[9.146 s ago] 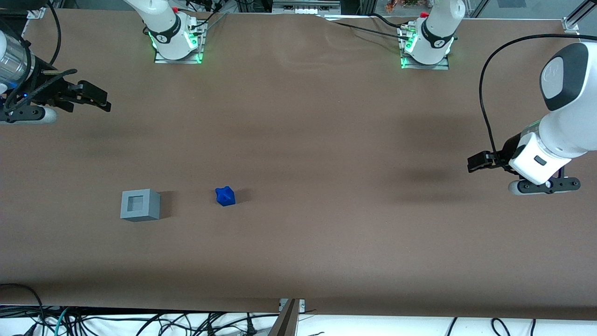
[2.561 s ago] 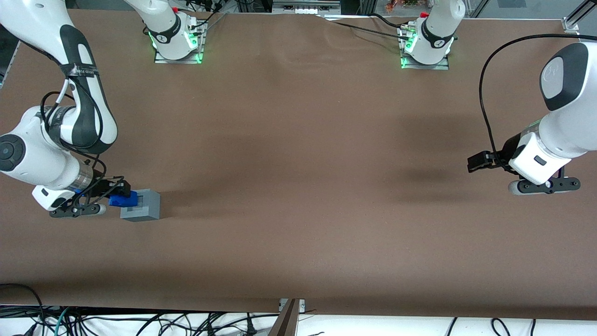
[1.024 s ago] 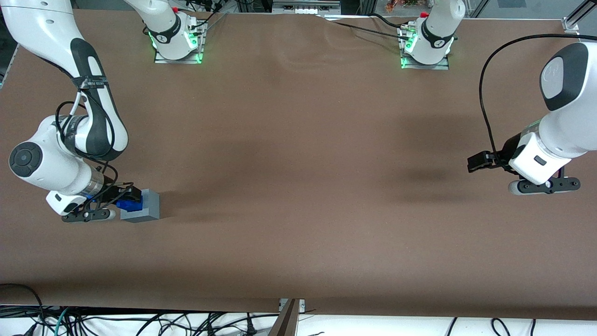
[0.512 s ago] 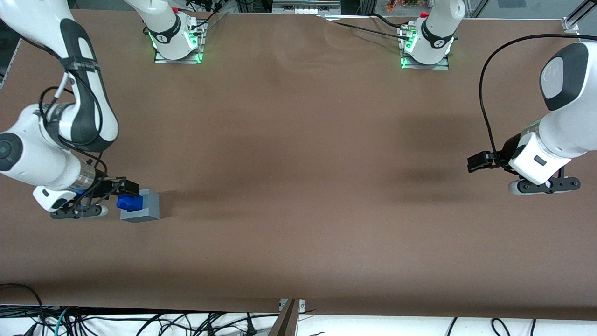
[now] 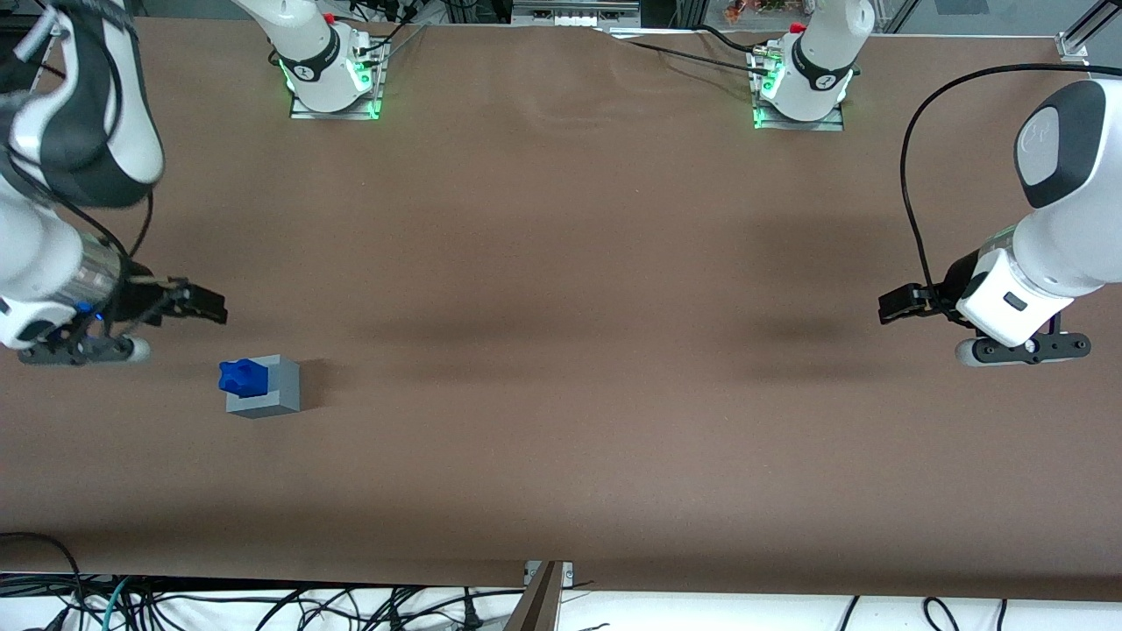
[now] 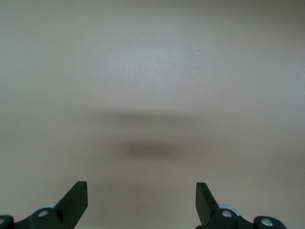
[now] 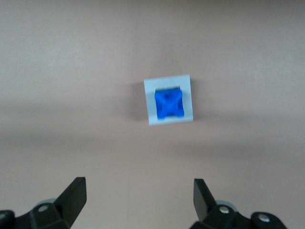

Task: Insert blue part into gray base with right arm
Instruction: 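Open the right gripper and raise it away from the base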

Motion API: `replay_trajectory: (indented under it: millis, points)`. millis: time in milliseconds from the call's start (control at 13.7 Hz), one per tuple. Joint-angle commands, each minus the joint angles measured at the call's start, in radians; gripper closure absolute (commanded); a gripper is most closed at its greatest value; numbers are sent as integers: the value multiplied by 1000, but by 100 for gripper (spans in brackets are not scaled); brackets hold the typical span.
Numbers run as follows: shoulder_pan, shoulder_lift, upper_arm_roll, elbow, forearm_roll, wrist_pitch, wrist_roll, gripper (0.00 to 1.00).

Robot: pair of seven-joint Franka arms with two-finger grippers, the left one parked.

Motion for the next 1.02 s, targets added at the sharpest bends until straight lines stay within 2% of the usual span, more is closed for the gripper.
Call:
replay_trajectory:
  millis: [0, 220, 732, 951]
  points:
    - [-3, -159, 11, -114, -15, -44, 34, 1]
    - [-3, -307, 11, -291, -15, 8, 45, 1]
    - [-3, -292, 32, -241, -19, -30, 36, 1]
    - [-3, -277, 32, -207, -44, -67, 37, 1]
